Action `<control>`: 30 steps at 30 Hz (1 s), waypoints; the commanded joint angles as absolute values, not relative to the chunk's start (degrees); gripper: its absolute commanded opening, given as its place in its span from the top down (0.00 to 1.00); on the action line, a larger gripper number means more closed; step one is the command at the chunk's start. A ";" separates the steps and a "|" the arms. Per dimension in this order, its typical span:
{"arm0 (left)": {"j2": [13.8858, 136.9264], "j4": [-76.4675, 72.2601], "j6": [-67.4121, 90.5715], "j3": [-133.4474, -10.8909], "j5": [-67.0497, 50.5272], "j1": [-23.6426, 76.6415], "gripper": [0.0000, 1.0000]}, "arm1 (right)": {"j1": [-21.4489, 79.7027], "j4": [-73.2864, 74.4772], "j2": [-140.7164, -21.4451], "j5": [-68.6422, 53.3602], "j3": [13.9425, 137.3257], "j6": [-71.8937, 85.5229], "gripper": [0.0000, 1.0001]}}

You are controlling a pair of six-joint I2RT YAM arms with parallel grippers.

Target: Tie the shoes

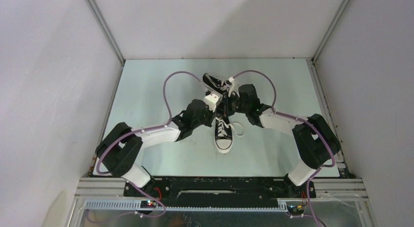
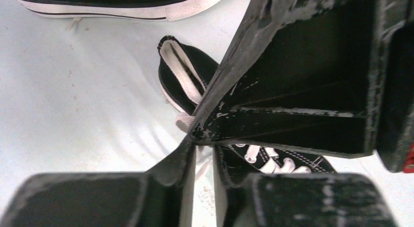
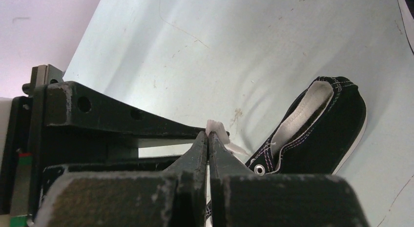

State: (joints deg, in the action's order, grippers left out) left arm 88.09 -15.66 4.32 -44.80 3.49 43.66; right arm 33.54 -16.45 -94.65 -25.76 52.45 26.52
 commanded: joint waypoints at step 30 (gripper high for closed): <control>90.92 -11.09 4.53 -51.07 3.35 43.42 1.00 | 33.20 -13.40 -90.65 -19.05 52.73 25.87 1.00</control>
State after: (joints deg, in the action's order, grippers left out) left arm 90.76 -11.05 4.49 -48.75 2.63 43.59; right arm 33.30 -14.00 -93.08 -21.98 52.45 25.50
